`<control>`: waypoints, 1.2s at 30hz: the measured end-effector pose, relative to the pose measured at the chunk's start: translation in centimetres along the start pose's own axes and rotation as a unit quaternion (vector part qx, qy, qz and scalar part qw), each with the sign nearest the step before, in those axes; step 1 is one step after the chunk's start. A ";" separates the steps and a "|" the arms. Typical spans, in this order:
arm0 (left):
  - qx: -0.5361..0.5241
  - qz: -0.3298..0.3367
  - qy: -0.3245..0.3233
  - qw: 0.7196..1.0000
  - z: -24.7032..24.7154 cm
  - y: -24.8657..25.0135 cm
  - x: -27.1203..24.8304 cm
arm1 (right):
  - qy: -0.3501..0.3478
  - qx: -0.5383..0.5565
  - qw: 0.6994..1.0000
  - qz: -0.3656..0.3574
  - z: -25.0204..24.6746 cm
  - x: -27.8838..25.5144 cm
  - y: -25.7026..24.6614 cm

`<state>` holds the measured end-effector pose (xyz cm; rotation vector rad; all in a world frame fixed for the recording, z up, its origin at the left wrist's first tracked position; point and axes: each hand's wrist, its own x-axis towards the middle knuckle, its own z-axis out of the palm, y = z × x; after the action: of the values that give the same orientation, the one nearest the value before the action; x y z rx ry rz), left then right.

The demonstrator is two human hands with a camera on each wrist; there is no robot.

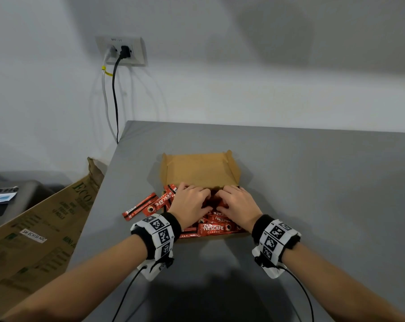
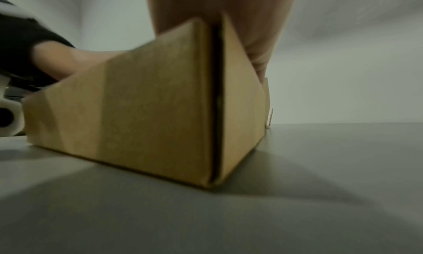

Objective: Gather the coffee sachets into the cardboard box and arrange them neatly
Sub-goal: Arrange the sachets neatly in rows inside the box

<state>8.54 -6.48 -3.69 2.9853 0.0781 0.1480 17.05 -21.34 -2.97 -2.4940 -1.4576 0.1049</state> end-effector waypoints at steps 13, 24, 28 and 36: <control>-0.017 -0.011 0.010 1.000 0.5 -0.1 0.0 | -0.108 -0.098 0.989 0.028 -1.8 -3.2 1.3; -0.051 -0.018 0.023 0.998 0.5 -0.4 0.0 | -0.116 0.108 0.982 0.105 -3.7 -1.8 2.2; -0.035 -0.015 0.024 0.999 0.6 -0.4 0.0 | -0.033 0.223 0.965 0.133 -5.0 -2.3 2.7; -0.038 -0.012 0.023 0.999 0.6 -0.5 0.1 | -0.007 0.397 0.905 0.154 -3.6 -2.3 1.7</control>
<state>8.63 -6.11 -4.39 2.9047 0.1115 0.2131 17.98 -24.78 -0.08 -1.9866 -0.7621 0.6357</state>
